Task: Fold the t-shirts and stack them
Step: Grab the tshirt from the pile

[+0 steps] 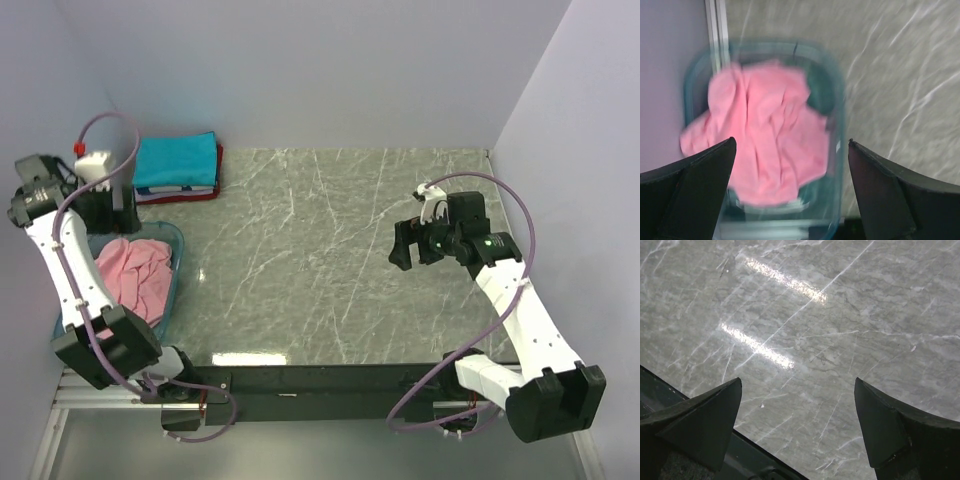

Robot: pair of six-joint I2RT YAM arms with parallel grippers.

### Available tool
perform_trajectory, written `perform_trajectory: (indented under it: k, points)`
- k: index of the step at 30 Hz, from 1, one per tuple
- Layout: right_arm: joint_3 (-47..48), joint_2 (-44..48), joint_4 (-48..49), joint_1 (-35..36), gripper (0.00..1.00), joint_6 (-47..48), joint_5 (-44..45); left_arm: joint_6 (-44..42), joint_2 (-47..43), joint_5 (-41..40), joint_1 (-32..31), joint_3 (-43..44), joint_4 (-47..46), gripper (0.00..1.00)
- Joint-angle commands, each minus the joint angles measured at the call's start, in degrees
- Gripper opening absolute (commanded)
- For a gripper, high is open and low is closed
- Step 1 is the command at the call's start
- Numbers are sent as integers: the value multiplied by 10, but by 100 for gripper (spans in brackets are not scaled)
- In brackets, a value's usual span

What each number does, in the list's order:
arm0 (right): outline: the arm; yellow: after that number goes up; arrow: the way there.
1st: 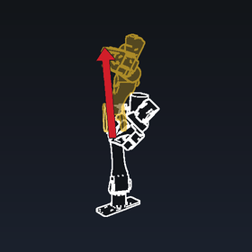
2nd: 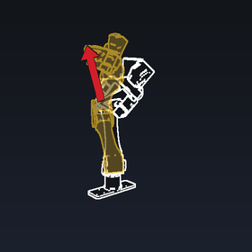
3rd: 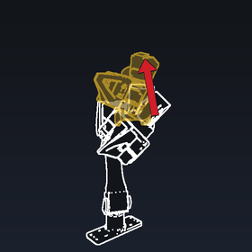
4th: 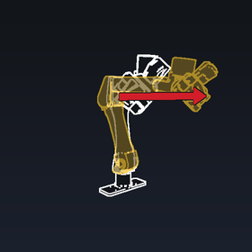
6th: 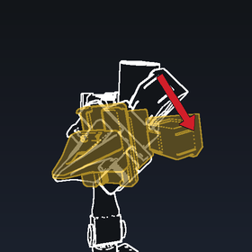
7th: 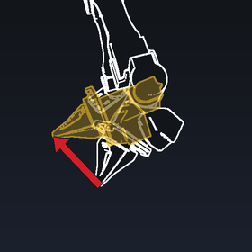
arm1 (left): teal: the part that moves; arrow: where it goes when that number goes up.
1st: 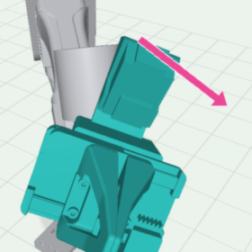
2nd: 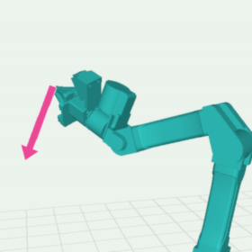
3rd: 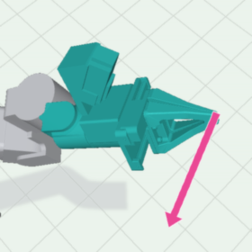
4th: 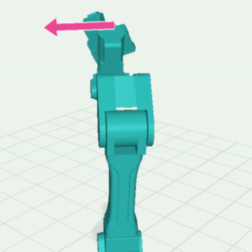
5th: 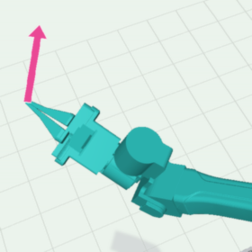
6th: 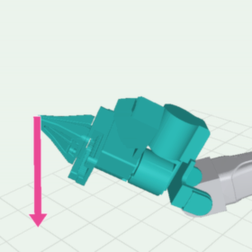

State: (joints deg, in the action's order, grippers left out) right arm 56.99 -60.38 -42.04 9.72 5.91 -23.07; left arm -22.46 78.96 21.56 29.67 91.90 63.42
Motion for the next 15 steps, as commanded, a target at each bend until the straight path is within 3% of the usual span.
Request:
perform_trajectory:
  k: [1,6,15]
  points:
    - [22,-11,-6,-1,99,10,-10,-118,-6,-5,64,-78,59,99]
    - [22,-21,-6,-1,99,11,-13,-161,12,-49,147,-181,16,99]
    - [33,-47,-10,-1,100,13,-14,-174,47,-109,160,-355,-156,99]
